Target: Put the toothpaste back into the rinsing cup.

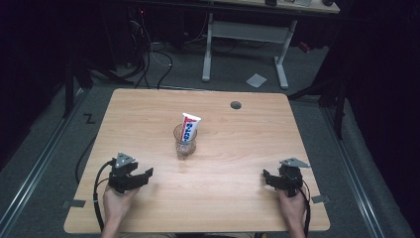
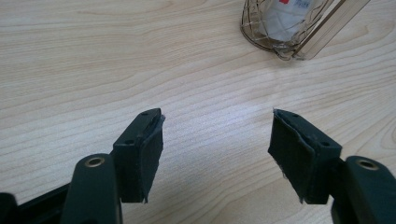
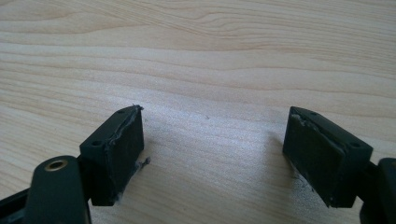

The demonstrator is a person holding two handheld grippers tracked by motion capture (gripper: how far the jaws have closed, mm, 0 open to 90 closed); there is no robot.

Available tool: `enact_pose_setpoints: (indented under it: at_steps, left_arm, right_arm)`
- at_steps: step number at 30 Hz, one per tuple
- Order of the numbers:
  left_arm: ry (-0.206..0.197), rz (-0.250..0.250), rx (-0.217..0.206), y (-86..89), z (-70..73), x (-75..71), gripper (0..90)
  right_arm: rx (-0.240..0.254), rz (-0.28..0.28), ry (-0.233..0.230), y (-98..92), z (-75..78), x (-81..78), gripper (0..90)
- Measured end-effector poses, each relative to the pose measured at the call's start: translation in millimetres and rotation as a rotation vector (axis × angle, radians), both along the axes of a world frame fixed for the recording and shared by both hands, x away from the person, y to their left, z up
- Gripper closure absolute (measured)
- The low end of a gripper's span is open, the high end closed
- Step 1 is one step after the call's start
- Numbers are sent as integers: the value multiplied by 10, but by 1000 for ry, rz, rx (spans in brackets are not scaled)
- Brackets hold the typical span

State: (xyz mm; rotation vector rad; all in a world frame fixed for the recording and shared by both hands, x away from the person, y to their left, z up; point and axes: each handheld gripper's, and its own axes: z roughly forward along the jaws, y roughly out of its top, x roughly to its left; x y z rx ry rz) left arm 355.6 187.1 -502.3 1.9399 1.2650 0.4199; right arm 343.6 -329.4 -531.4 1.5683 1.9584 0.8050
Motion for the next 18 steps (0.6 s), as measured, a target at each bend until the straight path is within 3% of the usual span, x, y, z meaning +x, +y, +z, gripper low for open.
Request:
enact_pose_setpoints:
  at_steps: [18]
  left_arm:
    - [-6,11,40,-104,-147,42,349]
  right_arm:
    - [0,-1,0,1,0,-1,201]
